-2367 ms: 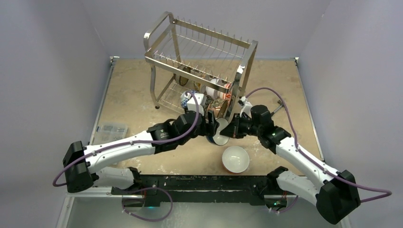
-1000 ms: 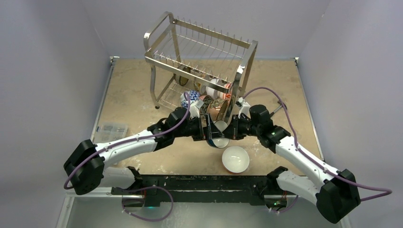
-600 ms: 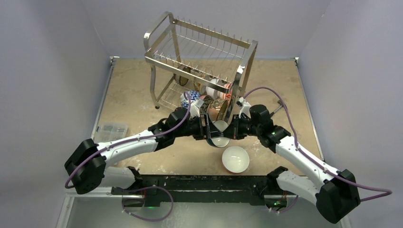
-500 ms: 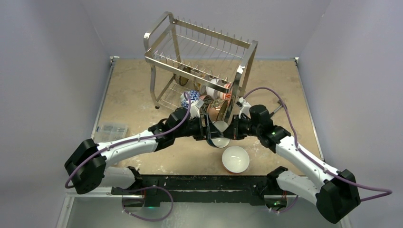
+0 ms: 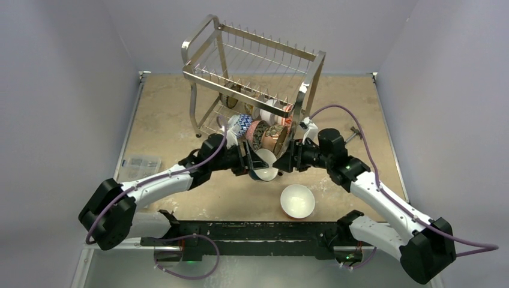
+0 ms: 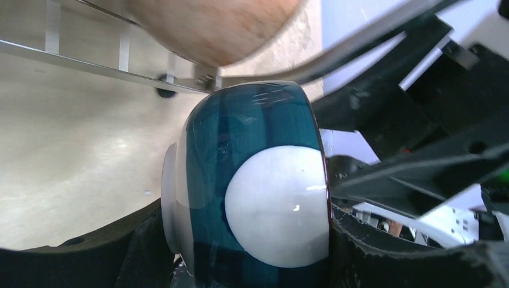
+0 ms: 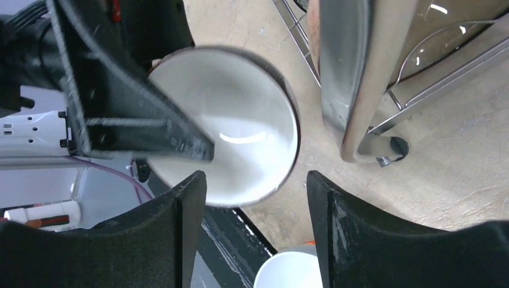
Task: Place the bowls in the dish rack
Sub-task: Turn the bowl upside down on the dish rack.
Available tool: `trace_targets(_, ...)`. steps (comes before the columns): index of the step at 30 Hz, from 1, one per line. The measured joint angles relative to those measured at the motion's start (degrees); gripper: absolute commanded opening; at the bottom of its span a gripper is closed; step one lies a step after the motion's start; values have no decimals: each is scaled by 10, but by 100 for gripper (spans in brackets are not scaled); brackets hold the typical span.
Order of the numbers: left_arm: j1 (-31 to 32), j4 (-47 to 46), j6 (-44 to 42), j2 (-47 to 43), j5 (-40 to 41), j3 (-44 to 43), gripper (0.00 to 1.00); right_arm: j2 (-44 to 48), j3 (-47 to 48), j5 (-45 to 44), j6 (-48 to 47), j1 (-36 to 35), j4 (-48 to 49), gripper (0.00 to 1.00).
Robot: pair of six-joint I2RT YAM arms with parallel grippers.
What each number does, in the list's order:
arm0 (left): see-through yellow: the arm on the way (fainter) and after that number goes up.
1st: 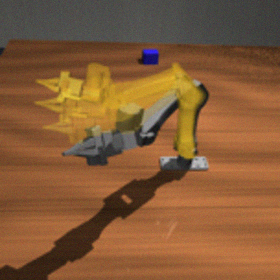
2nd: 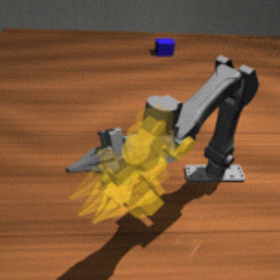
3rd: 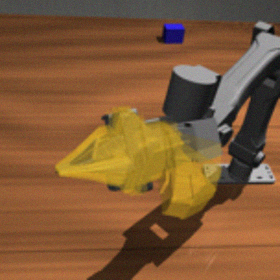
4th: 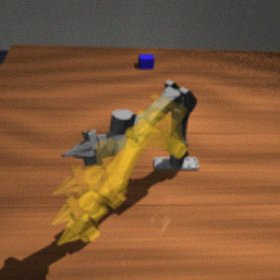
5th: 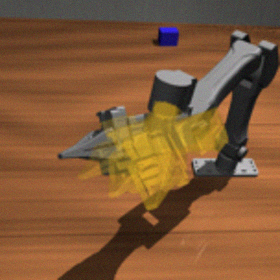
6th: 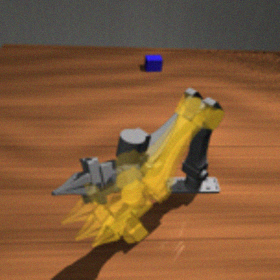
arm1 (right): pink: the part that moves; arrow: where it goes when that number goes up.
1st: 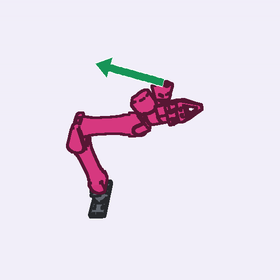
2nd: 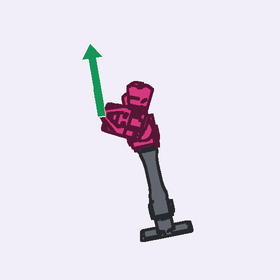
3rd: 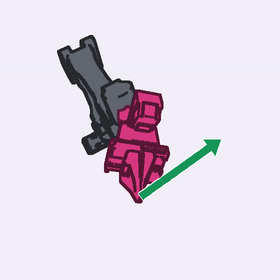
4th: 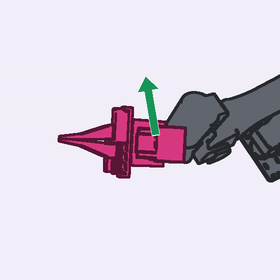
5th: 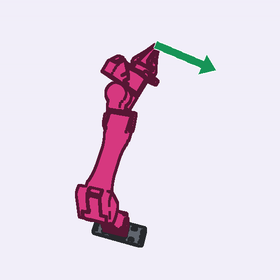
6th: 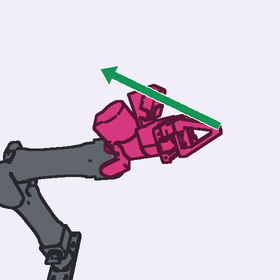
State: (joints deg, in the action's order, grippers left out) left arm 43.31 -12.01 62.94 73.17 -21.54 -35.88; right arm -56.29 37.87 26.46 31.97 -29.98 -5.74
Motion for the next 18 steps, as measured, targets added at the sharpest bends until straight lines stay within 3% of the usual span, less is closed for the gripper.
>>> trace_targets(6, -91, 55, -27, -34, -5, 8, 0, 6, 5, 0, -1, 0, 5, 70)
trace_targets(18, -346, 74, -87, -51, -84, 7, 0, 13, 5, 0, -1, 0, 5, 70)
